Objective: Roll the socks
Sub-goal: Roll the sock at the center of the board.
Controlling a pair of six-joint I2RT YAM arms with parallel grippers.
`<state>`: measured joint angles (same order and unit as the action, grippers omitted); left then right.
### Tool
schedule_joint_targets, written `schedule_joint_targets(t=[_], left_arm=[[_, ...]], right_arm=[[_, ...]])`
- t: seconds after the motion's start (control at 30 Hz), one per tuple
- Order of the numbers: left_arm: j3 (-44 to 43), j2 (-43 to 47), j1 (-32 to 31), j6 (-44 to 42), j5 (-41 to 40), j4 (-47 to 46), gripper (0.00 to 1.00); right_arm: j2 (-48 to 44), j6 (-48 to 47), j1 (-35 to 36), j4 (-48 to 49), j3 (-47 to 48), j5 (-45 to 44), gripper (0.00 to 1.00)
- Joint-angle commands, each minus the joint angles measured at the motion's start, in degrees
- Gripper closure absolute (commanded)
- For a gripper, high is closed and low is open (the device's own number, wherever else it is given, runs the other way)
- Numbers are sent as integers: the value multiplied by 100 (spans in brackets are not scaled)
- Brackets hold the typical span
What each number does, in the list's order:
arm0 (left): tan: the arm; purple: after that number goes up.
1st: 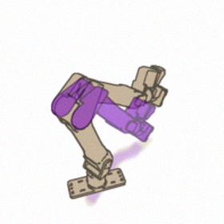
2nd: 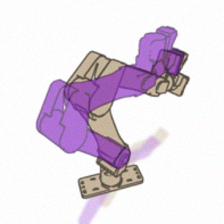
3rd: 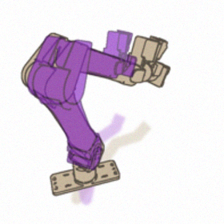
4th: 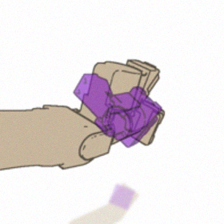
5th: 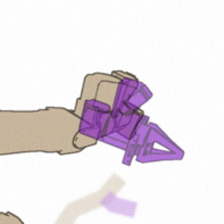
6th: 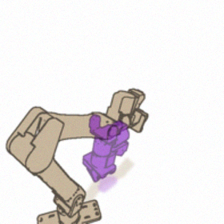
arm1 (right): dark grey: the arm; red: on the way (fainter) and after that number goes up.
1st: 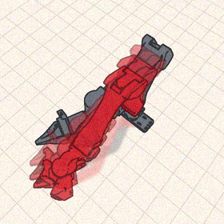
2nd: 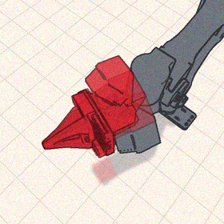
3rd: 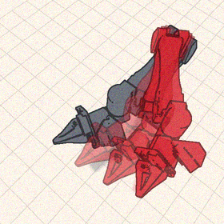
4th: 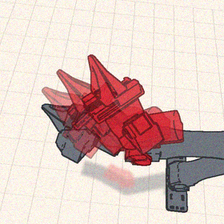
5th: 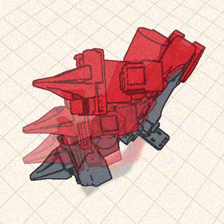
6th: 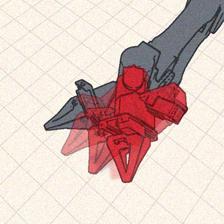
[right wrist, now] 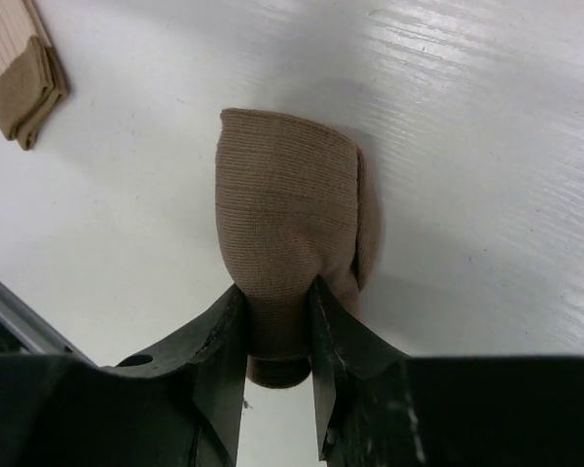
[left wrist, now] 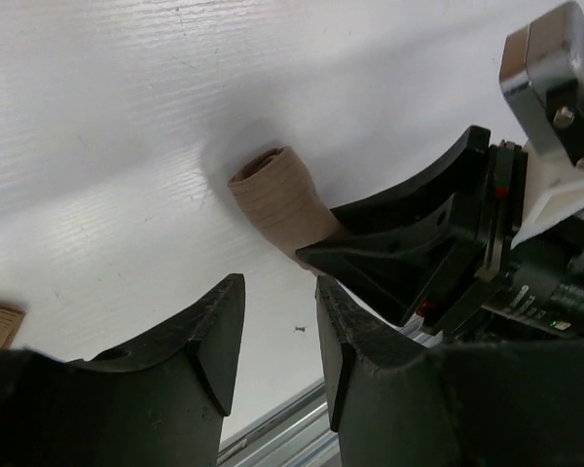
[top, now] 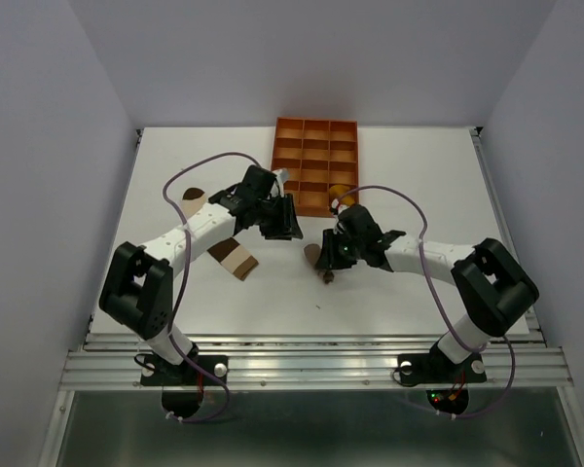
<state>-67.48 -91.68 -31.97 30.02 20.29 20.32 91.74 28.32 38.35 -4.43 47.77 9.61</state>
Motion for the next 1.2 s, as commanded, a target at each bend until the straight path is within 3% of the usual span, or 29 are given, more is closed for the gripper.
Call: schedule_joint_targets(t=[0.0,0.13,0.3,0.77,1.17], left_arm=[[279,212,6,-49,-61,-344,53],[350,133,-55,-40,62,-476,53],[306,-34,-108,12,62,-520,51],[-116,-1088,-381,171,221,-792,46],[-169,-1396,-398,452,326,-1082,44]], right_arm=[[221,375,-353,108,-232,978,99],[405,727,-855,372,-452,1587,99],[660,868,-1039,381,-514,1474,99],[590,676,-1040,320,-549,1017,97],[537,482,-1040,284,-637,903,93]])
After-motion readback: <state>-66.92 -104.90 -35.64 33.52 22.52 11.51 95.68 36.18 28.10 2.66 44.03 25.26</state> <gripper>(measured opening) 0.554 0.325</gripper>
